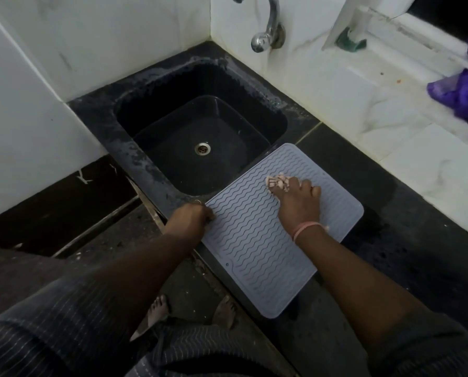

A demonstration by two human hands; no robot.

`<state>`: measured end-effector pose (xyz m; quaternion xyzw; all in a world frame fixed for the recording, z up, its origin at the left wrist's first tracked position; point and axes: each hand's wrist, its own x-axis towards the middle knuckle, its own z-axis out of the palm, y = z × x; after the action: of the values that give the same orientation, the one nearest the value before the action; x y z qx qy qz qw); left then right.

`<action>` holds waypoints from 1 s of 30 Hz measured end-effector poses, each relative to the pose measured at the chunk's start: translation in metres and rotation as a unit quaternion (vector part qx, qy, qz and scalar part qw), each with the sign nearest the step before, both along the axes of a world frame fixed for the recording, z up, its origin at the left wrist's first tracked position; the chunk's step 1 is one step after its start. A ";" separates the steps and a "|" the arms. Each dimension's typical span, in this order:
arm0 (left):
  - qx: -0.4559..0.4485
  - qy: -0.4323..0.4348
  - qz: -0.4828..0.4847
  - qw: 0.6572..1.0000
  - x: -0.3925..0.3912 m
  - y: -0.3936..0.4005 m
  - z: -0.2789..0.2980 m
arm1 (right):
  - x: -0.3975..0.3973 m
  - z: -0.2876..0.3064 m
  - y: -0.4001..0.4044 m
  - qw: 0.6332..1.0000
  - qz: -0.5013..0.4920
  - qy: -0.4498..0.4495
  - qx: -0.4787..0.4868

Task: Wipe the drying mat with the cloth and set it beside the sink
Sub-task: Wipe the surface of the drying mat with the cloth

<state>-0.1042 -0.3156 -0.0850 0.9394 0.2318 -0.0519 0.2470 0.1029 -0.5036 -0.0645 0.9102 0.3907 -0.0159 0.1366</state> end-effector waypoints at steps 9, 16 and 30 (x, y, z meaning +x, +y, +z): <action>-0.004 0.019 0.059 0.998 0.005 -0.010 0.005 | -0.108 -0.001 0.003 0.984 0.104 0.098 0.103; 0.054 0.009 0.073 0.996 0.011 -0.024 0.007 | -0.108 -0.003 0.002 0.973 0.198 0.099 0.064; 0.057 0.032 0.089 0.994 0.018 -0.030 0.008 | 0.066 0.002 -0.020 0.991 0.136 -0.003 -0.002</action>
<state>-0.0859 -0.3454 -0.0774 0.9255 0.3246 -0.0462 0.1894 0.1685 -0.5237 -0.0623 0.8483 0.5107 0.0046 0.1399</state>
